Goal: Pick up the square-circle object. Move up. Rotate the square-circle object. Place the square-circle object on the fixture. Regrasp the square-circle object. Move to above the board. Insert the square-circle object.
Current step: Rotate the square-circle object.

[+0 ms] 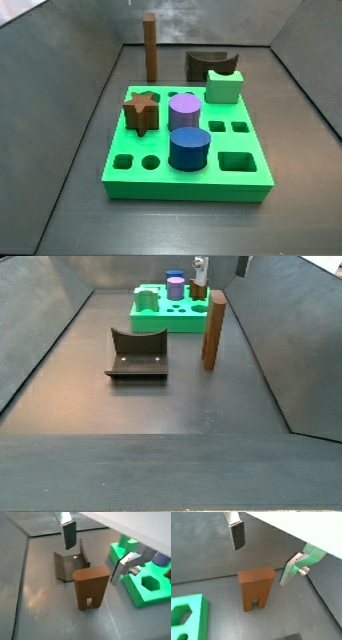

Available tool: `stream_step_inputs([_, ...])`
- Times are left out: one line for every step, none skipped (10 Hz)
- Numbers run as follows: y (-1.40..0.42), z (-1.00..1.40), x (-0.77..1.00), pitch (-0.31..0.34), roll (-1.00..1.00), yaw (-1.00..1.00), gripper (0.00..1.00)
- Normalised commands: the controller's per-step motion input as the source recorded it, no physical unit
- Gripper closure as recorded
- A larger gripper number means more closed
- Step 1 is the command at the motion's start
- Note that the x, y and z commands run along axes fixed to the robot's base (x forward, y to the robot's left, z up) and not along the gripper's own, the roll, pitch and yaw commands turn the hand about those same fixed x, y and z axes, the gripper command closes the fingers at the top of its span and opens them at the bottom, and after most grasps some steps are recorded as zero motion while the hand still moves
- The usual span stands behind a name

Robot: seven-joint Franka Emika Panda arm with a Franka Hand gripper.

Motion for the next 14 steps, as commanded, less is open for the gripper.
stream_step_inputs([0.01,-0.03,0.03,0.007,0.0,1.0,0.0])
stream_step_inputs([0.01,-0.03,0.03,0.007,0.0,1.0,0.0])
stream_step_inputs([0.01,-0.03,0.03,0.007,0.0,1.0,0.0])
stream_step_inputs([0.01,-0.03,0.03,0.008,0.0,1.0,0.0])
stream_step_inputs([0.0,-0.03,0.03,0.008,0.0,1.0,0.0])
stream_step_inputs([0.01,-0.03,0.03,0.008,0.0,1.0,0.0])
stream_step_inputs([0.0,-0.03,0.03,0.008,0.0,1.0,0.0])
stream_step_inputs([0.0,-0.03,0.03,0.009,0.0,1.0,0.0])
stream_step_inputs([0.0,-0.03,0.03,0.009,0.0,1.0,0.0])
stream_step_inputs([0.0,-0.03,0.03,0.009,0.0,1.0,0.0])
stream_step_inputs([0.0,-0.03,0.03,0.009,0.0,1.0,0.0])
stream_step_inputs([0.0,-0.02,0.03,0.01,0.0,1.0,0.0])
stream_step_inputs([0.0,-0.02,0.03,0.01,0.0,1.0,0.0])
stream_step_inputs([0.0,-0.02,0.03,0.011,0.0,1.0,0.0])
